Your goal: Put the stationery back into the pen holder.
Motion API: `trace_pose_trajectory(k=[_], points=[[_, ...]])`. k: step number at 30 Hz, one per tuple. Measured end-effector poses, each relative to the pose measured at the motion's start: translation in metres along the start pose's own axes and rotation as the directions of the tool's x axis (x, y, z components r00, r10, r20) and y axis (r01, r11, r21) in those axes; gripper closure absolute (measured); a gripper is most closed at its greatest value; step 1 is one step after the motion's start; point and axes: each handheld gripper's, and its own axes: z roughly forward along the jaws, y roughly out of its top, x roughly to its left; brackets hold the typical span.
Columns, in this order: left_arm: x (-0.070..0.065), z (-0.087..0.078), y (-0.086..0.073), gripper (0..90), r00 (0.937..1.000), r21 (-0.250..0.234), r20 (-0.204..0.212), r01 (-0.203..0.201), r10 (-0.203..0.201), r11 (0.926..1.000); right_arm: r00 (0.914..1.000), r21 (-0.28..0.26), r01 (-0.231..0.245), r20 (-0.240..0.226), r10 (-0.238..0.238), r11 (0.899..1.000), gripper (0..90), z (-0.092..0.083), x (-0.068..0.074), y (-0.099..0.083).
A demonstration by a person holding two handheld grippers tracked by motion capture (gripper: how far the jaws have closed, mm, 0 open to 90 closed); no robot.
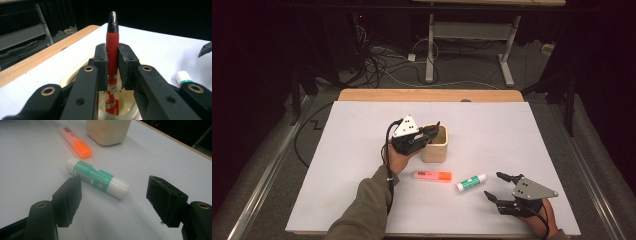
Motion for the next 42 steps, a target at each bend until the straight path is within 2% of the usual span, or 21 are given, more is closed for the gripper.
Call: trace_pose_trajectory(k=[5,14,21,25,27,29,32,34,37,41,42], points=[[0.000,0.000,-0.003,76.6,1.0000,0.016,-0.002,-0.005,0.005,0.9999,1.0000,0.001,0.001,-0.002,-0.001,1.000,29.2,0.000,0.000,0.000],[0.000,-0.003,-0.003,71.4,0.9999,0.012,-0.011,-0.012,0.012,0.9999,1.0000,0.000,0.001,-0.006,-0.001,1.000,29.3,0.000,0.000,0.000],[-0.004,-0.019,-0.003,65.8,0.9988,0.010,-0.036,-0.033,0.033,0.9994,1.0000,0.000,-0.001,-0.005,0.001,1.000,29.3,0.000,0.000,0.000],[-0.010,-0.029,-0.004,58.5,0.9955,0.027,-0.063,-0.069,0.070,0.9973,1.0000,0.003,0.004,-0.008,-0.004,1.000,29.3,0.001,0.001,0.000],[-0.012,-0.034,-0.005,55.1,0.9953,0.039,-0.062,-0.072,0.074,0.9967,1.0000,0.006,0.002,-0.008,-0.002,1.000,29.3,0.001,0.001,0.000],[-0.016,-0.041,-0.006,53.3,0.9943,0.032,-0.051,-0.092,0.093,0.9953,1.0000,0.007,-0.002,-0.009,0.002,1.000,29.3,0.001,0.000,0.000],[-0.023,-0.048,-0.008,47.7,0.9879,0.059,-0.066,-0.136,0.140,0.9889,1.0000,0.009,0.002,-0.010,-0.002,1.000,29.3,0.001,0.001,0.000],[-0.027,-0.053,-0.011,43.7,0.9860,0.070,-0.062,-0.150,0.155,0.9861,1.0000,0.009,-0.001,-0.008,0.001,1.000,29.3,0.001,0.001,-0.001],[-0.035,-0.059,-0.017,39.7,0.9796,0.094,-0.070,-0.182,0.188,0.9789,1.0000,0.006,0.003,-0.005,-0.003,1.000,29.3,0.001,0.001,0.000],[-0.043,-0.067,-0.026,35.1,0.9759,0.110,-0.086,-0.191,0.201,0.9754,1.0000,0.005,0.004,-0.005,-0.004,1.000,29.3,0.001,0.001,0.000],[-0.046,-0.069,-0.027,34.4,0.9715,0.120,-0.098,-0.204,0.216,0.9717,1.0000,0.007,0.003,-0.005,-0.003,1.000,29.3,0.001,0.001,0.000]])
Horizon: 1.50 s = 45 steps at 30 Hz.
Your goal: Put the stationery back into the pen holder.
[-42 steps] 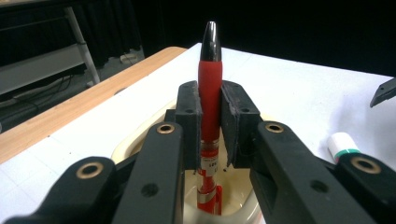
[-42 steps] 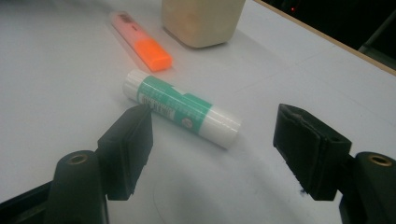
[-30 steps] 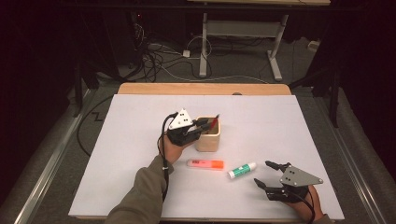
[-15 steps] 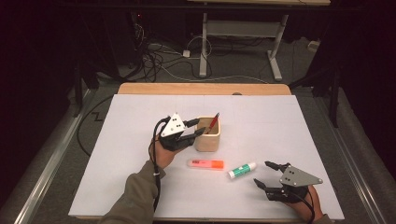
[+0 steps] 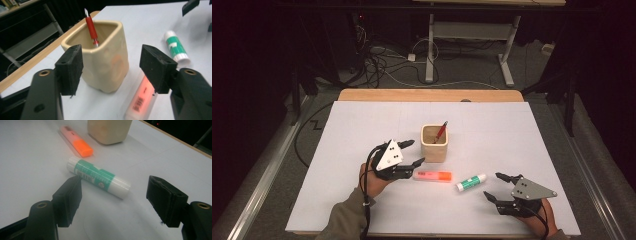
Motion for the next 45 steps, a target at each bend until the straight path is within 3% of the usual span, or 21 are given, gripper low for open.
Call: trace_pose_trajectory(k=[2,4,6,15,21,29,33,35,38,42,45], points=[[-0.005,-0.004,-0.001,33.9,0.9993,0.028,-0.020,-0.031,0.032,0.9991,1.0000,0.001,0.000,0.000,0.000,1.000,29.3,0.000,0.000,0.000],[-0.010,-0.008,-0.003,24.8,0.9986,0.030,-0.037,-0.037,0.038,0.9989,1.0000,0.003,0.001,-0.001,-0.001,1.000,29.3,0.000,0.000,0.000],[-0.013,-0.014,-0.007,25.3,0.9976,0.033,-0.048,-0.049,0.050,0.9983,1.0000,0.002,0.001,-0.001,-0.001,1.000,29.3,0.000,0.000,0.000],[-0.018,-0.041,-0.030,20.9,0.9923,0.055,-0.113,-0.044,0.050,0.9975,1.0000,-0.002,0.007,0.001,-0.007,1.000,29.5,0.000,0.000,0.000],[-0.018,-0.054,-0.050,20.8,0.9929,0.099,-0.116,-0.014,0.026,0.9950,1.0000,0.006,0.008,0.001,-0.008,1.000,29.3,0.000,-0.001,0.000],[-0.022,-0.070,-0.076,20.8,0.9922,0.168,-0.124,0.023,-0.002,0.9856,0.9996,0.034,0.026,-0.008,-0.026,0.999,27.5,0.002,-0.002,0.002],[-0.026,-0.078,-0.086,20.8,0.9909,0.202,-0.135,0.036,-0.009,0.9787,0.9980,0.051,0.041,-0.050,-0.038,0.998,27.0,0.004,-0.003,0.008],[-0.028,-0.082,-0.090,20.8,0.9905,0.195,-0.134,0.057,-0.031,0.9790,0.9956,0.069,0.064,-0.074,-0.059,0.996,27.1,0.005,-0.003,0.012],[-0.030,-0.089,-0.092,20.8,0.9891,0.195,-0.144,0.059,-0.032,0.9791,0.9922,0.090,0.085,-0.098,-0.076,0.992,27.3,0.007,-0.007,0.020],[-0.031,-0.094,-0.095,18.8,0.9877,0.197,-0.151,0.072,-0.043,0.9777,0.9799,0.141,0.155,-0.147,-0.134,0.978,28.1,0.013,-0.014,0.032],[-0.030,-0.093,-0.096,18.8,0.9876,0.198,-0.149,0.079,-0.049,0.9770,0.9594,0.205,0.243,-0.195,-0.203,0.948,28.5,0.020,-0.017,0.043]])
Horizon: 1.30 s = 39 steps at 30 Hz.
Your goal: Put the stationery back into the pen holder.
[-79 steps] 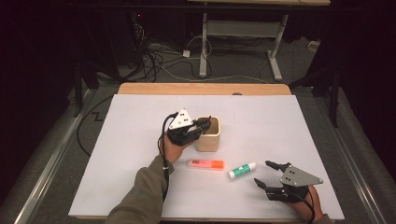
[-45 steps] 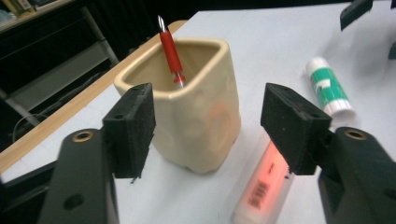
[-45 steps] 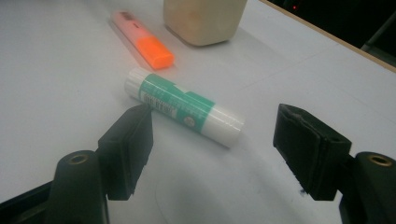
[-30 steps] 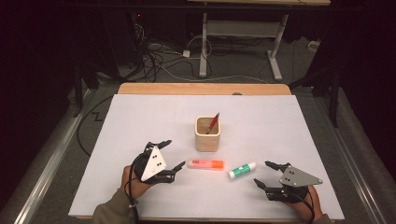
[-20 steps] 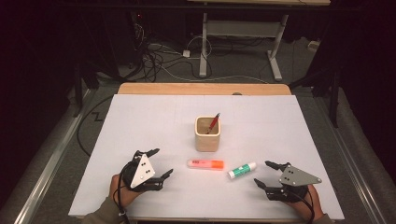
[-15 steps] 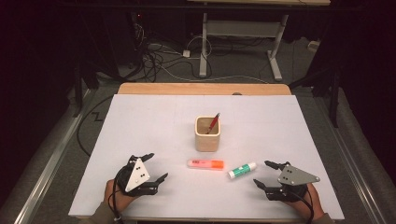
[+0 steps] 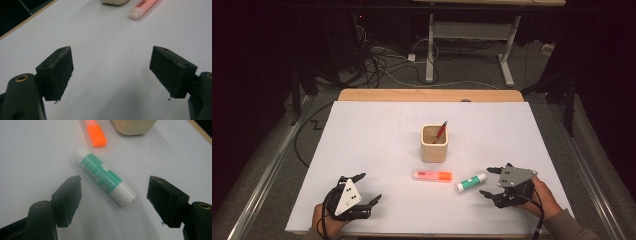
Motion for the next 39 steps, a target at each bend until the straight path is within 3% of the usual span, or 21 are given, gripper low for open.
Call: trace_pose_trajectory(k=[3,5,9,11,12,13,15,16,18,19,22,24,27,28,33,35,36,39], points=[[-0.001,0.002,0.001,19.0,0.9999,0.011,0.004,-0.015,0.015,0.9998,0.9958,0.081,0.080,-0.052,-0.076,0.994,29.7,0.008,-0.006,0.013],[-0.002,0.002,0.001,19.2,0.9998,0.007,0.010,-0.014,0.014,0.9999,0.9874,0.153,0.139,-0.097,-0.125,0.978,30.3,0.016,-0.010,0.022],[-0.002,0.003,0.001,19.2,0.9997,0.005,0.019,-0.012,0.012,0.9999,0.9566,0.286,0.254,-0.215,-0.197,0.924,33.3,0.033,-0.017,0.037],[-0.002,0.003,0.001,19.2,0.9995,0.009,0.025,-0.019,0.018,0.9998,0.9464,0.320,0.281,-0.249,-0.206,0.905,34.4,0.040,-0.019,0.044],[-0.002,0.004,0.001,19.2,0.9995,0.008,0.028,-0.016,0.016,0.9998,0.9359,0.337,0.308,-0.275,-0.220,0.890,36.5,0.043,-0.020,0.046],[-0.002,0.004,0.001,19.2,0.9994,0.009,0.032,-0.014,0.014,0.9999,0.9266,0.352,0.335,-0.291,-0.238,0.874,37.0,0.046,-0.021,0.049],[-0.003,0.005,0.001,19.2,0.9992,0.013,0.036,-0.019,0.019,0.9997,0.9178,0.373,0.357,-0.311,-0.247,0.856,39.2,0.051,-0.022,0.053],[-0.004,0.006,0.001,19.2,0.9989,0.013,0.042,-0.020,0.019,0.9997,0.9069,0.383,0.379,-0.335,-0.256,0.842,41.9,0.053,-0.023,0.055],[-0.005,0.007,0.001,19.2,0.9985,0.017,0.048,-0.026,0.025,0.9995,0.8968,0.404,0.405,-0.351,-0.270,0.820,44.5,0.057,-0.024,0.057],[-0.005,0.008,0.001,19.2,0.9982,0.019,0.054,-0.027,0.026,0.9995,0.8877,0.419,0.424,-0.368,-0.276,0.803,46.7,0.058,-0.025,0.058],[-0.006,0.009,0.002,19.2,0.9976,0.023,0.060,-0.034,0.033,0.9991,0.8646,0.446,0.463,-0.417,-0.280,0.766,52.3,0.064,-0.026,0.059],[-0.006,0.010,0.002,19.2,0.9974,0.023,0.063,-0.034,0.033,0.9992,0.8520,0.449,0.484,-0.438,-0.288,0.751,55.4,0.069,-0.027,0.059],[-0.008,0.012,0.003,19.2,0.9966,0.027,0.072,-0.043,0.041,0.9987,0.8413,0.449,0.494,-0.463,-0.280,0.745,62.3,0.070,-0.027,0.060],[-0.009,0.012,0.003,19.2,0.9963,0.029,0.074,-0.046,0.043,0.9986,0.8336,0.444,0.504,-0.474,-0.284,0.741,64.3,0.070,-0.027,0.060],[-0.010,0.012,0.004,19.2,0.9961,0.027,0.069,-0.058,0.056,0.9980,0.8297,0.437,0.519,-0.464,-0.311,0.735,65.8,0.067,-0.024,0.060],[-0.011,0.012,0.005,19.3,0.9962,0.029,0.061,-0.064,0.062,0.9975,0.8330,0.424,0.511,-0.458,-0.310,0.748,65.9,0.065,-0.024,0.058],[-0.011,0.012,0.005,19.3,0.9963,0.028,0.061,-0.063,0.061,0.9976,0.8354,0.411,0.503,-0.457,-0.306,0.760,65.9,0.065,-0.024,0.057],[-0.013,0.013,0.006,19.3,0.9965,0.036,0.054,-0.065,0.063,0.9972,0.8546,0.418,0.472,-0.433,-0.287,0.776,65.9,0.061,-0.024,0.057]])
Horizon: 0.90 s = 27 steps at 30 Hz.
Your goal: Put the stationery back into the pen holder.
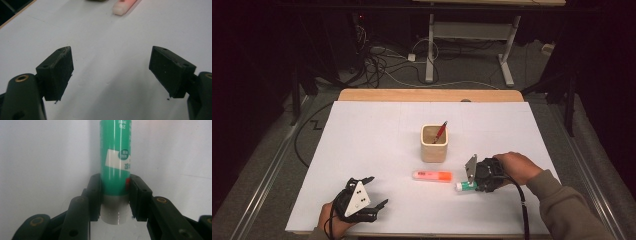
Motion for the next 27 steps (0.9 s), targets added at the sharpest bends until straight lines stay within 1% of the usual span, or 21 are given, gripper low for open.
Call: trace_pose_trajectory(k=[2,3,4,6,7,10,11,13,14,15,16,18,20,22,23,24,25,27], points=[[-0.001,0.000,0.002,19.3,0.9999,0.006,-0.011,-0.011,0.011,0.9999,0.9985,-0.030,-0.054,0.009,0.054,0.998,65.9,-0.003,-0.001,-0.001],[-0.002,0.001,0.002,19.3,0.9997,0.007,-0.017,-0.018,0.018,0.9998,0.9969,-0.042,-0.079,0.006,0.079,0.996,65.9,-0.004,0.000,-0.001],[-0.002,0.001,0.004,19.3,0.9994,0.009,-0.022,-0.027,0.027,0.9996,0.9956,-0.047,-0.094,-0.007,0.094,0.994,65.9,-0.006,-0.001,-0.001],[-0.004,0.003,0.007,19.3,0.9982,0.017,-0.036,-0.048,0.049,0.9987,0.9908,-0.076,-0.135,-0.018,0.134,0.988,65.9,-0.008,-0.001,-0.001],[-0.005,0.004,0.008,19.4,0.9976,0.019,-0.041,-0.056,0.057,0.9982,0.9891,-0.088,-0.147,-0.019,0.146,0.985,65.9,-0.010,-0.002,0.000],[-0.007,0.007,0.014,19.3,0.9923,0.039,-0.062,-0.105,0.108,0.9936,0.9809,-0.127,-0.194,-0.014,0.194,0.973,65.9,-0.015,-0.004,0.003],[-0.007,0.008,0.016,19.3,0.9905,0.037,-0.071,-0.115,0.117,0.9927,0.9762,-0.138,-0.217,-0.015,0.217,0.966,65.9,-0.017,-0.005,0.004],[-0.008,0.009,0.020,19.3,0.9872,0.030,-0.085,-0.132,0.134,0.9908,0.9698,-0.157,-0.244,-0.028,0.242,0.957,65.9,-0.020,-0.006,0.008],[-0.008,0.009,0.022,19.3,0.9852,0.026,-0.092,-0.143,0.145,0.9894,0.9681,-0.165,-0.250,-0.028,0.249,0.954,65.9,-0.022,-0.006,0.011],[-0.009,0.010,0.024,19.3,0.9827,0.026,-0.102,-0.153,0.155,0.9879,0.9648,-0.174,-0.263,-0.033,0.261,0.949,65.9,-0.023,-0.006,0.013],[-0.009,0.012,0.027,19.3,0.9801,0.028,-0.111,-0.163,0.165,0.9863,0.9633,-0.188,-0.267,-0.029,0.267,0.945,65.9,-0.023,-0.008,0.015],[-0.011,0.014,0.032,19.3,0.9747,0.026,-0.122,-0.185,0.187,0.9823,0.9584,-0.192,-0.284,-0.026,0.284,0.939,65.9,-0.023,-0.010,0.020],[-0.015,0.017,0.038,20.0,0.9662,0.028,-0.141,-0.214,0.216,0.9764,0.9503,-0.187,-0.310,-0.030,0.310,0.932,65.9,-0.023,-0.012,0.024],[-0.018,0.022,0.044,20.1,0.9572,0.026,-0.157,-0.242,0.243,0.9699,0.9430,-0.200,-0.332,-0.045,0.330,0.922,65.9,-0.022,-0.014,0.028],[-0.020,0.024,0.047,20.2,0.9525,0.029,-0.162,-0.257,0.258,0.9660,0.9434,-0.193,-0.330,-0.039,0.329,0.924,65.9,-0.022,-0.015,0.031],[-0.022,0.027,0.050,20.2,0.9483,0.029,-0.163,-0.272,0.273,0.9620,0.9457,-0.186,-0.324,-0.039,0.323,0.928,65.9,-0.022,-0.016,0.033],[-0.024,0.030,0.053,20.2,0.9431,0.027,-0.168,-0.286,0.287,0.9578,0.9384,-0.190,-0.345,-0.049,0.342,0.919,65.9,-0.022,-0.016,0.036],[-0.028,0.034,0.059,20.3,0.9325,0.027,-0.179,-0.314,0.314,0.9490,0.9372,-0.186,-0.348,-0.049,0.345,0.919,65.9,-0.024,-0.018,0.042]])
